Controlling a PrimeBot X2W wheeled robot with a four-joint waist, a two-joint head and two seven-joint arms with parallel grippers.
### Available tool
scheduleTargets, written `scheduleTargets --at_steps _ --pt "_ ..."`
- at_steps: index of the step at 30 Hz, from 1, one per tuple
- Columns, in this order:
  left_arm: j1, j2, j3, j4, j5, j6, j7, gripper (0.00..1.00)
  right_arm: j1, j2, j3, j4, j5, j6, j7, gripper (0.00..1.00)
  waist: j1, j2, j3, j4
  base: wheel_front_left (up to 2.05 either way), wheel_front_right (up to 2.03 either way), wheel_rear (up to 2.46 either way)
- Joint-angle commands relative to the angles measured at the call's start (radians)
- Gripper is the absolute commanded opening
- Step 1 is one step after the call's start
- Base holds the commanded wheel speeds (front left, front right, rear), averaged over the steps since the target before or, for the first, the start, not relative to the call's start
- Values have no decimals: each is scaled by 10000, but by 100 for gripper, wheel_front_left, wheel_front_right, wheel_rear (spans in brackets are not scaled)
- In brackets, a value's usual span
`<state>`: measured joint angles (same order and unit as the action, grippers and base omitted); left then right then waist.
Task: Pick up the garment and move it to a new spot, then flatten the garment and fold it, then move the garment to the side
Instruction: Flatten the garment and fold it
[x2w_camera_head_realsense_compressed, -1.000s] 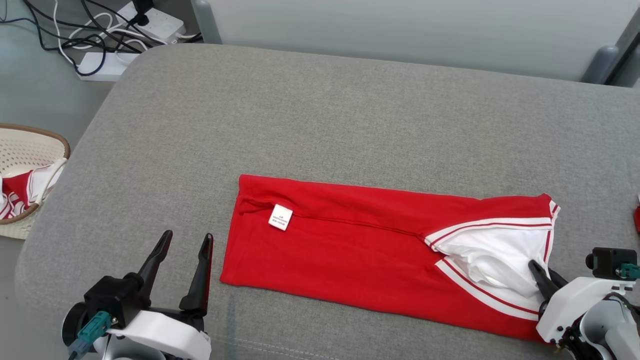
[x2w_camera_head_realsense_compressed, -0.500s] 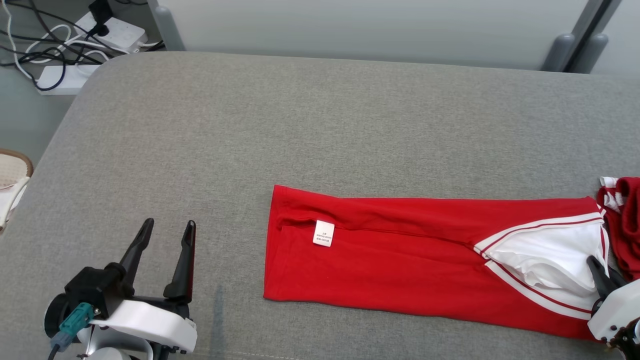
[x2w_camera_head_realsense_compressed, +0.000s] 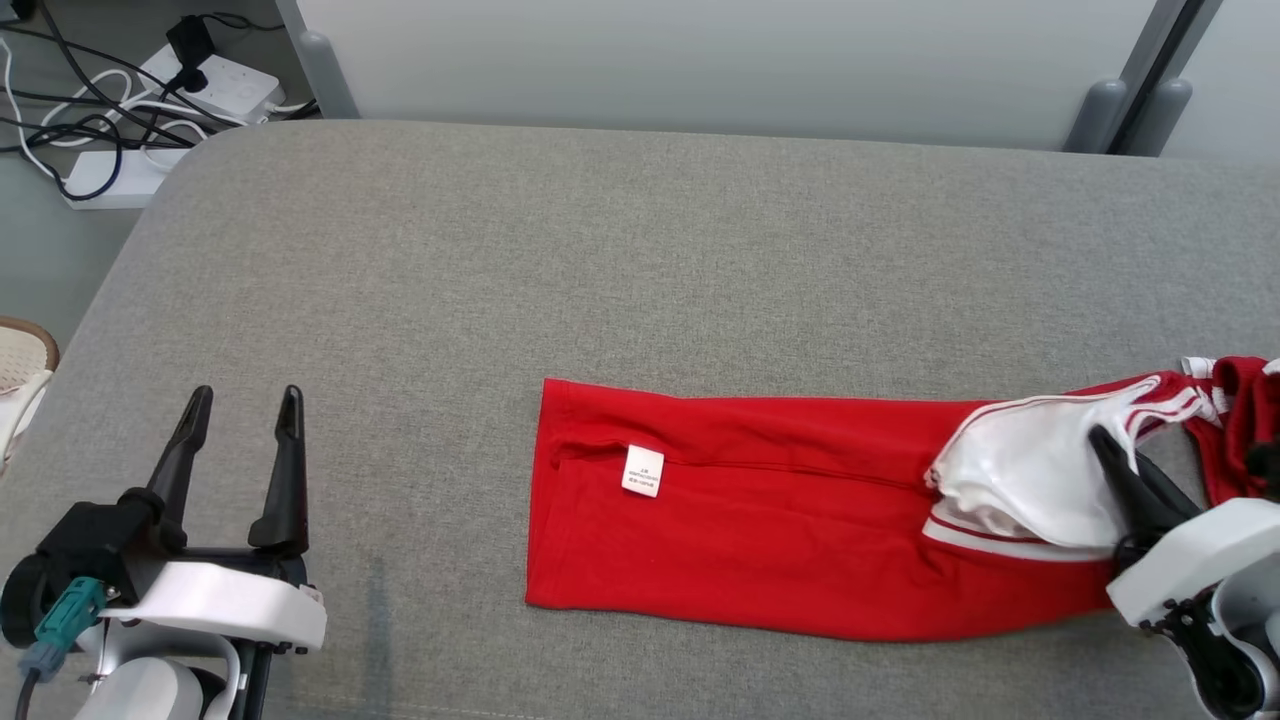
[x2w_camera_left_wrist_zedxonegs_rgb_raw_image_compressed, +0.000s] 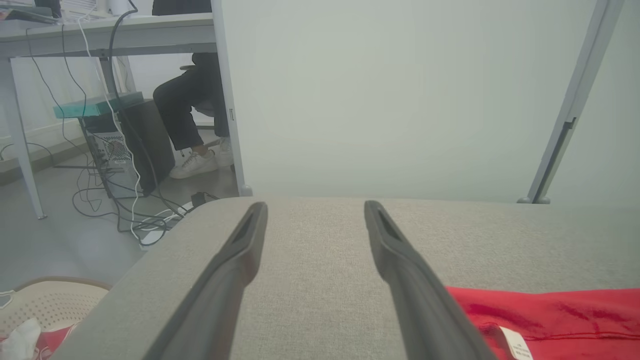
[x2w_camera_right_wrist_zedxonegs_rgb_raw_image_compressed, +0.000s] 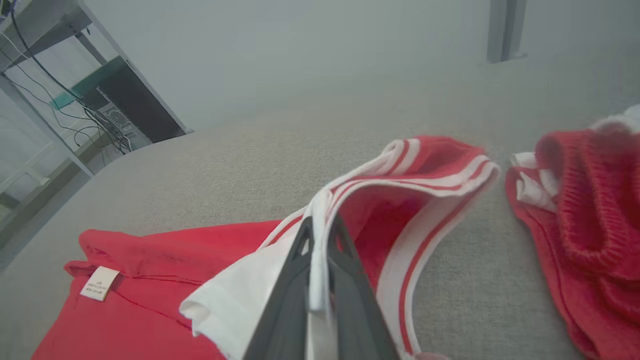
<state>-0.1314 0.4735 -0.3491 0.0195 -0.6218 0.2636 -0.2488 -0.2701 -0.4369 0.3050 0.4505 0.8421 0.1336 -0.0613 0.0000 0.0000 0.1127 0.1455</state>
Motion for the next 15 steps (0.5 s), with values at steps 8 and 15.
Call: scheduleTargets --at_steps 8,15 --pt "-112 -86 1016 50 857 -551 -129 100 259 642 425 -3167 -319 -29 1093 0 0 0 -190 210 0 0 0" --pt "-295 -538 912 308 1197 -1049 -129 100 -570 2271 1285 -2934 -1253 -29 1913 0 0 0 -231 649 0 0 0"
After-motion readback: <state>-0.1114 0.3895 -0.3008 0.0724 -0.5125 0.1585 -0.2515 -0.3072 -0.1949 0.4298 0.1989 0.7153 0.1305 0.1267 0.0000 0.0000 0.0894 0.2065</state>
